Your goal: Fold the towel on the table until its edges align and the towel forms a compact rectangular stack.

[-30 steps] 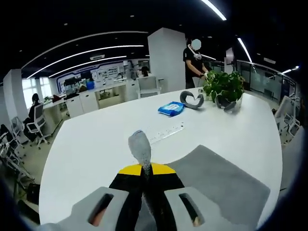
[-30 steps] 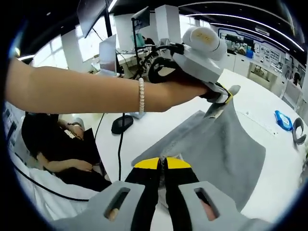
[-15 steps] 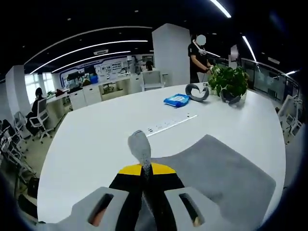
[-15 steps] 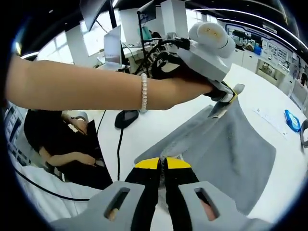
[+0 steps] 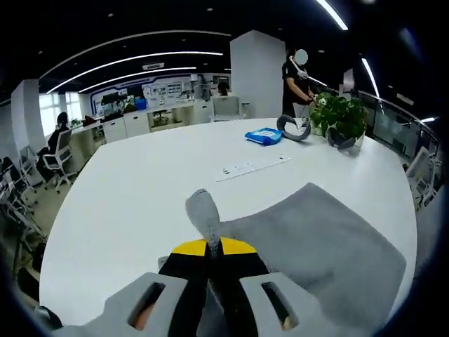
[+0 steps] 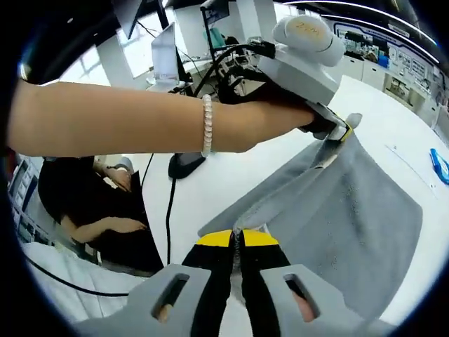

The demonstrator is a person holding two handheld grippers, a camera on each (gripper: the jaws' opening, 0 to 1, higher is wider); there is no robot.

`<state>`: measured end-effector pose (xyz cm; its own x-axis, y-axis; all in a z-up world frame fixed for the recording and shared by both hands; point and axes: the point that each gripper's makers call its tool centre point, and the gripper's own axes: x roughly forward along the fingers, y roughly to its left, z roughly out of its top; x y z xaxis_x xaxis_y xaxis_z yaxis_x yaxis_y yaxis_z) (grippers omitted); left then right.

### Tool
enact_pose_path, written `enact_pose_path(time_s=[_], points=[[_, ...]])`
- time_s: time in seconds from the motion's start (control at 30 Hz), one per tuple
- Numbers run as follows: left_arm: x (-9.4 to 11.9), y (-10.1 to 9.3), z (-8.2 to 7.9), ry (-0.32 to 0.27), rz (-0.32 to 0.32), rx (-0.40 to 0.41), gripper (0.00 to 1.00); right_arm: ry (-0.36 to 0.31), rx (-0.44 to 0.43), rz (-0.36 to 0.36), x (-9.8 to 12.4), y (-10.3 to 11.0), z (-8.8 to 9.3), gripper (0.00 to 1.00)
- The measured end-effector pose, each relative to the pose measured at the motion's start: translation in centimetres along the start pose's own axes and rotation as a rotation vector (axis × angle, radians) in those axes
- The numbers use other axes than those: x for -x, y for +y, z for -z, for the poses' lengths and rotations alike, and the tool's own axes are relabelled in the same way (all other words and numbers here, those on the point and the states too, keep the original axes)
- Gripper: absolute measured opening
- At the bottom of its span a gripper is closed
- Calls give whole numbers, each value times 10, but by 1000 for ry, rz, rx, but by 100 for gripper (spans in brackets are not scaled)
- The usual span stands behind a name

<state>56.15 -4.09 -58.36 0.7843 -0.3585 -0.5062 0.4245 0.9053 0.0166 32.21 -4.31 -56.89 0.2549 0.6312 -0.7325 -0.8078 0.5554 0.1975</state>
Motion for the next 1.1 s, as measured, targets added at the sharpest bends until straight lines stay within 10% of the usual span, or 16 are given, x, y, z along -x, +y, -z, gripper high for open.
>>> enact_pose_path(time_s=[0.43,1.1], points=[[-6,10,43,68,11,108,10,25,2,-19,-40,4,17,1],[7,36,63,65,-33,188,13,17,23,16,-49,7,24,2]])
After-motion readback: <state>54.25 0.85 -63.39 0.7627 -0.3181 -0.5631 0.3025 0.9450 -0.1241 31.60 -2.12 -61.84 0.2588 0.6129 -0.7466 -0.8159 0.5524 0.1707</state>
